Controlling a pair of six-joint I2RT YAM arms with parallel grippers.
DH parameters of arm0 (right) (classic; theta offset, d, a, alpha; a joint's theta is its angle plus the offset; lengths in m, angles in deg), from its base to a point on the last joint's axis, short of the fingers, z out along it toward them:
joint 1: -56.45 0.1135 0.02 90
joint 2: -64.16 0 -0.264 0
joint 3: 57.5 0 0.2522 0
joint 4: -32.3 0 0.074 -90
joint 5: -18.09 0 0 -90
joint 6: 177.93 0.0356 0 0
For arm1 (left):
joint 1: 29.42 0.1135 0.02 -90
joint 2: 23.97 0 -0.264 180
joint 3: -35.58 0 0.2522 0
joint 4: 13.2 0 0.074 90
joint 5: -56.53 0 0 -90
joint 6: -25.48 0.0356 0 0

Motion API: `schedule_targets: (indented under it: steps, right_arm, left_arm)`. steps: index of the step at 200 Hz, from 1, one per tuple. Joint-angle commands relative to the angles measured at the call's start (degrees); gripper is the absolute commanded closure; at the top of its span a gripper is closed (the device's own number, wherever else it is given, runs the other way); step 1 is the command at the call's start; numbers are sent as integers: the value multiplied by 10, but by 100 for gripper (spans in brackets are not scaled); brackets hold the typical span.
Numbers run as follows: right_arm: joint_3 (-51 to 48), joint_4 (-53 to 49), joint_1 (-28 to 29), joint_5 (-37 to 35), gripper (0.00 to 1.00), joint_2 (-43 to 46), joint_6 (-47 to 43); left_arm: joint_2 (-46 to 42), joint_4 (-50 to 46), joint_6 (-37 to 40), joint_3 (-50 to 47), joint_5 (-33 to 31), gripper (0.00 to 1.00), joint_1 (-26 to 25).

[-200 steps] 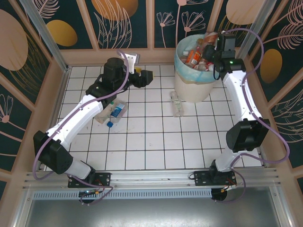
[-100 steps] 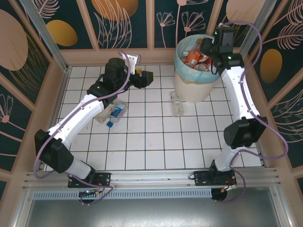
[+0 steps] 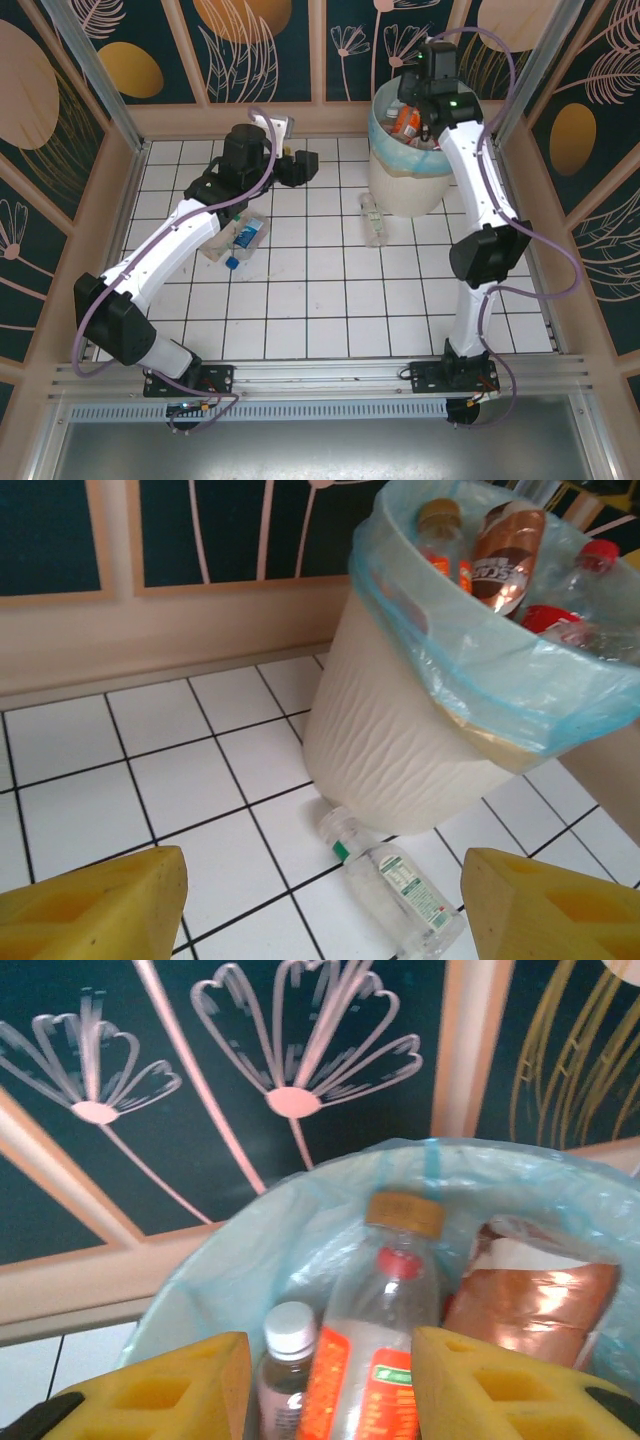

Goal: Put the plastic bottles in the bin

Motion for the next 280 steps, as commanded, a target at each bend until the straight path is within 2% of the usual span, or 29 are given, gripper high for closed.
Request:
schedule_targets:
  steps: [1,20,40,64,90,107,120,135,159,196,216,280]
  right_arm:
    - [-33,45,62,-18,54,57,-35]
    - [-89,83,124,-15,53,82,-48]
    - [-151,116,172,62,47,83,-38]
    - [-207,136,185,119,47,65,26]
    - [-260,131,191,109,45,54,50]
    - [-302,121,181,103,44,49,52]
    - [-318,94,172,73,42,40,53]
    - [-336,68,164,40,40,29,47]
    - [-354,35,154,32,39,9,46]
    - [-380,22,135,19,37,-15,47]
    - [-398,19,137,20,30,-20,52]
    - [-482,30,137,23,29,-13,70]
  left_arm:
    - [-6,-29,5,5,-46,27,1]
    - [-11,-34,-14,1,-37,27,14]
    - [-27,-8,-50,-25,-5,27,49]
    - [-38,11,-93,-62,36,27,111]
    - [-53,22,-103,-104,56,27,151]
    - [-62,39,-98,-133,90,25,152]
    - [-60,40,-103,-144,113,25,152]
    - [-55,38,-107,-157,126,25,152]
    - [-53,45,-110,-174,142,26,152]
    - [-53,45,-109,-178,139,26,152]
    - [-54,43,-107,-177,138,26,152]
    - [-42,38,-103,-174,140,26,152]
